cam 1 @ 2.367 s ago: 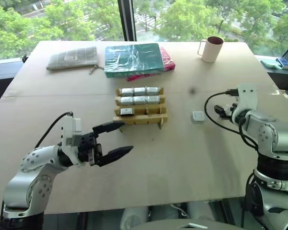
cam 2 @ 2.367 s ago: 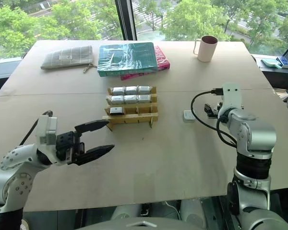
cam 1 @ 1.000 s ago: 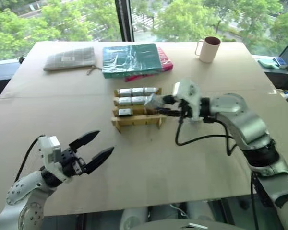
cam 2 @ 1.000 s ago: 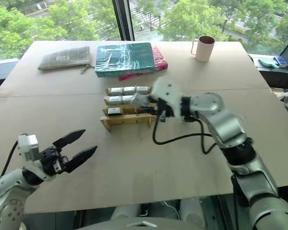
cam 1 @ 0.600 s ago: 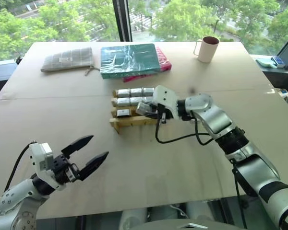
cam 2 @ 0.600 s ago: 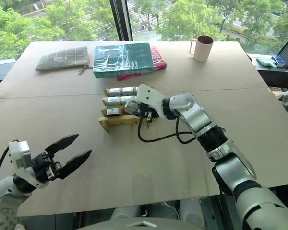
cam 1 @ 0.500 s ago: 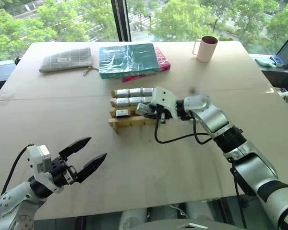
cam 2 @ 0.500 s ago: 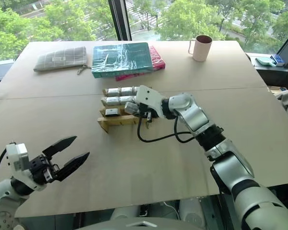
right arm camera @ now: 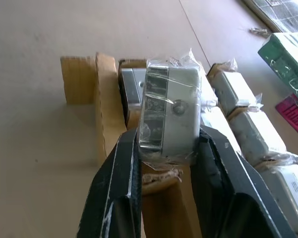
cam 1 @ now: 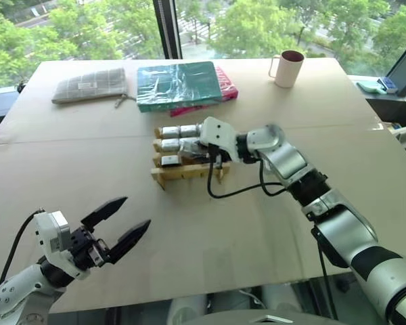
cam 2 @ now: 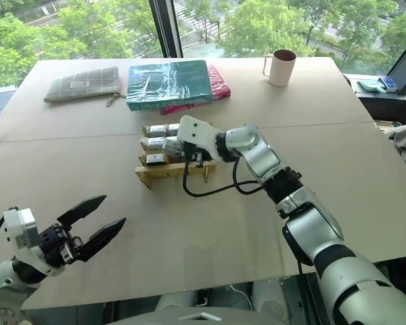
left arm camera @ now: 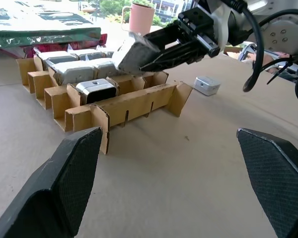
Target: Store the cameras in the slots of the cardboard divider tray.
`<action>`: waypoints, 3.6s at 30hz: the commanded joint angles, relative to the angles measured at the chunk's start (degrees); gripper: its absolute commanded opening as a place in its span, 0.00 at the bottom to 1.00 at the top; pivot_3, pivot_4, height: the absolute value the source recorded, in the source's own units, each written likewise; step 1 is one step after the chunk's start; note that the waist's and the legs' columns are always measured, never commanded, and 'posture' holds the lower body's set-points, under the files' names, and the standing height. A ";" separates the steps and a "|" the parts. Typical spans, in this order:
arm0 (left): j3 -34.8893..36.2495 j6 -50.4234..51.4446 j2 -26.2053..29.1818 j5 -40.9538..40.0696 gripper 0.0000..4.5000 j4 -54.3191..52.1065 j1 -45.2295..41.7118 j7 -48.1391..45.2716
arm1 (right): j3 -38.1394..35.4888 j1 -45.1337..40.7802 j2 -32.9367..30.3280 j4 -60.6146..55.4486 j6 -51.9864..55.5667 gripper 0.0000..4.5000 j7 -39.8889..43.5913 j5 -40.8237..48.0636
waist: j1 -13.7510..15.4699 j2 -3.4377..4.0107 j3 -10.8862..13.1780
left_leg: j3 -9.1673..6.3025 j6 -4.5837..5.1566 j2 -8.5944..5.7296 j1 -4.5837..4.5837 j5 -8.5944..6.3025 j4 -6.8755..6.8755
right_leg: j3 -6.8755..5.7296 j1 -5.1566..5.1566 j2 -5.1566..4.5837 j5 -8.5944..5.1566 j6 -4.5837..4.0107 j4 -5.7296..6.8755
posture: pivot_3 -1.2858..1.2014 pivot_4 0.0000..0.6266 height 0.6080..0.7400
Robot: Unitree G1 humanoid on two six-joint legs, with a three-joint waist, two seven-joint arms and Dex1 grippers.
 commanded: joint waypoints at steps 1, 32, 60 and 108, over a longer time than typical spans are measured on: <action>0.81 -1.26 -0.56 -0.86 1.00 -2.42 1.13 0.30 | 0.27 -2.71 -0.43 3.65 -7.34 0.18 -0.16 -3.40 | -0.22 0.00 0.00 | 0.02 0.00 0.00 0.00 0.00 0.00 | 0.02 -0.01 0.01 0.00 0.00 0.00 | 0.52 0.24 1.00; -2.12 -1.84 -1.04 -0.34 1.00 -4.14 1.81 0.75 | -8.63 4.30 -6.57 -25.41 9.26 0.85 11.62 4.73 | 0.46 0.03 0.01 | -0.09 -0.04 0.00 -0.10 -0.02 -0.04 | -0.07 -0.01 -0.33 0.00 0.00 -0.10 | 0.52 0.24 1.00; -0.55 -2.47 -0.10 -0.83 1.00 -3.10 3.12 -0.26 | 1.62 7.59 -1.10 -17.59 0.31 0.76 -4.58 -8.64 | -0.08 -0.03 -0.03 | -0.04 -0.09 0.02 0.02 0.08 -0.04 | -0.05 -0.03 -0.21 -0.06 -0.12 0.05 | 0.52 0.24 1.00; -1.72 -4.39 -2.22 0.06 1.00 -5.37 6.43 1.51 | 2.37 -7.96 0.65 5.06 2.56 0.17 16.63 -5.93 | -0.12 -0.01 -0.02 | -0.06 -0.11 0.02 0.02 0.07 -0.08 | -0.05 -0.03 -0.25 -0.13 -0.23 0.03 | 0.52 0.24 1.00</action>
